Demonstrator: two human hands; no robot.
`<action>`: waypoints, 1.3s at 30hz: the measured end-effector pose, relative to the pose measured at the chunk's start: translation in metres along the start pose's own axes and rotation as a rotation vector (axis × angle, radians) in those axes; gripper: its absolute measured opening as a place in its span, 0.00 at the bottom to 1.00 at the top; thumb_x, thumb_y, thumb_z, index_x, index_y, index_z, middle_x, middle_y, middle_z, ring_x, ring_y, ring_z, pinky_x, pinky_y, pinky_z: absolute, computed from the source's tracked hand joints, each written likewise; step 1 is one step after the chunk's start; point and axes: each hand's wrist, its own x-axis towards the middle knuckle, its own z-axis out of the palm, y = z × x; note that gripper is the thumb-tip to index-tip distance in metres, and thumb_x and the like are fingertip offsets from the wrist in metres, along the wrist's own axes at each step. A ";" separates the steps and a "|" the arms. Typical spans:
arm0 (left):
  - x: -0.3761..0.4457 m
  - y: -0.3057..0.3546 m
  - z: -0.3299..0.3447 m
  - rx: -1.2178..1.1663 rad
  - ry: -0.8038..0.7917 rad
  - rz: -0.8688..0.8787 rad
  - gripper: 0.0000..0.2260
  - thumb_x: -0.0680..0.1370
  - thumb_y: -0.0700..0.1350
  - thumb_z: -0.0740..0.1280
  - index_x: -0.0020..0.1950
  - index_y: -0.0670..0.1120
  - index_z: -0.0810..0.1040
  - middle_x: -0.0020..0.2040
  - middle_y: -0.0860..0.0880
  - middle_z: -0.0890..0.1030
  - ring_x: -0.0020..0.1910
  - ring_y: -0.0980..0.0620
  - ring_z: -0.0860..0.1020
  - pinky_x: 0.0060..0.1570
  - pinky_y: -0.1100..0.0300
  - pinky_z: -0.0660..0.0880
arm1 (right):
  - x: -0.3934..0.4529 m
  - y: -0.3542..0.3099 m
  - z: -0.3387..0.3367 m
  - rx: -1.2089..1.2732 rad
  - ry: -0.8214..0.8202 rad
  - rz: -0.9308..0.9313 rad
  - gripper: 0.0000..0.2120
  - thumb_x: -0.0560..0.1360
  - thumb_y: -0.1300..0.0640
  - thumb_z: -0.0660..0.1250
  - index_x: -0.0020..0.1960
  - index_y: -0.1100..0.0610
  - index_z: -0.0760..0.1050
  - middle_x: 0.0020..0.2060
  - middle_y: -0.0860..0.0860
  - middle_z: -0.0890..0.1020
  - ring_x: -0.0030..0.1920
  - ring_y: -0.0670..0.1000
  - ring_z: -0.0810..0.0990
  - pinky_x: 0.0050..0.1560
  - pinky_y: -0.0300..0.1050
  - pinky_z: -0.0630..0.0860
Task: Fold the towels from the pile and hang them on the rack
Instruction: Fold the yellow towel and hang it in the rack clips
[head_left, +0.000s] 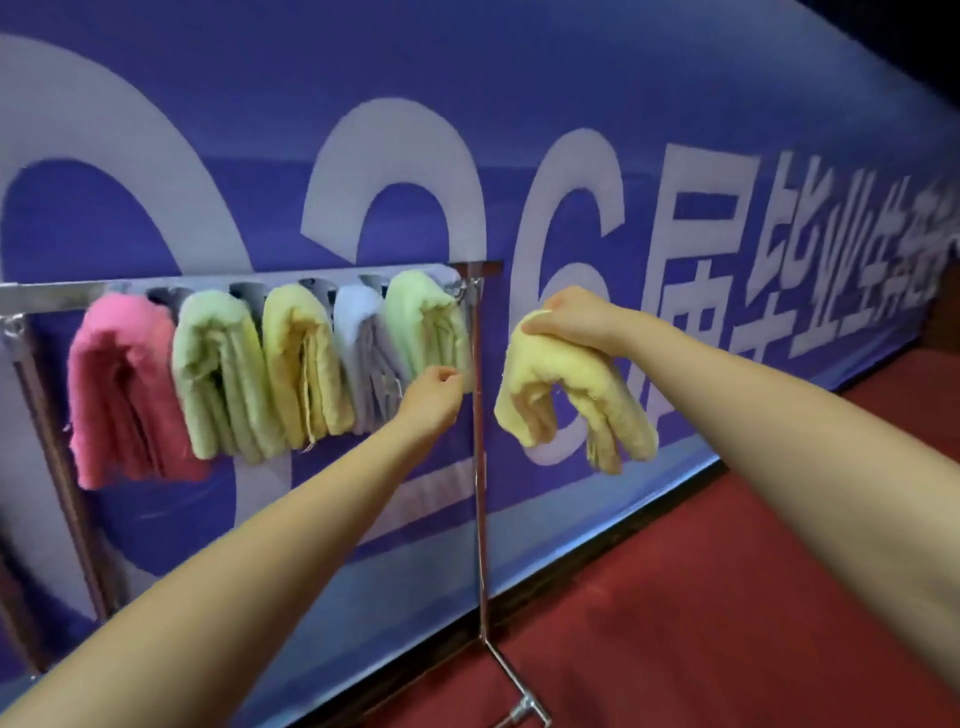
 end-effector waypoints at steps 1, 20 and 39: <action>0.010 0.015 0.007 -0.065 -0.043 0.024 0.04 0.72 0.44 0.59 0.38 0.48 0.69 0.30 0.50 0.67 0.28 0.51 0.67 0.32 0.60 0.64 | 0.013 0.002 -0.007 -0.039 0.022 0.003 0.12 0.75 0.50 0.65 0.39 0.57 0.76 0.34 0.51 0.78 0.36 0.51 0.77 0.36 0.43 0.73; 0.130 0.001 0.034 -0.087 0.199 0.232 0.29 0.76 0.59 0.50 0.57 0.36 0.75 0.51 0.34 0.81 0.51 0.35 0.79 0.58 0.44 0.74 | 0.201 -0.052 0.019 -0.229 -0.229 -0.193 0.07 0.71 0.47 0.71 0.45 0.49 0.81 0.45 0.47 0.83 0.49 0.50 0.82 0.50 0.45 0.79; 0.127 -0.003 0.026 -0.161 0.241 0.275 0.15 0.83 0.44 0.53 0.64 0.46 0.76 0.56 0.49 0.80 0.58 0.50 0.77 0.62 0.53 0.71 | 0.172 0.012 0.062 0.345 0.142 -0.217 0.15 0.79 0.45 0.62 0.45 0.55 0.80 0.36 0.47 0.77 0.37 0.44 0.75 0.42 0.37 0.72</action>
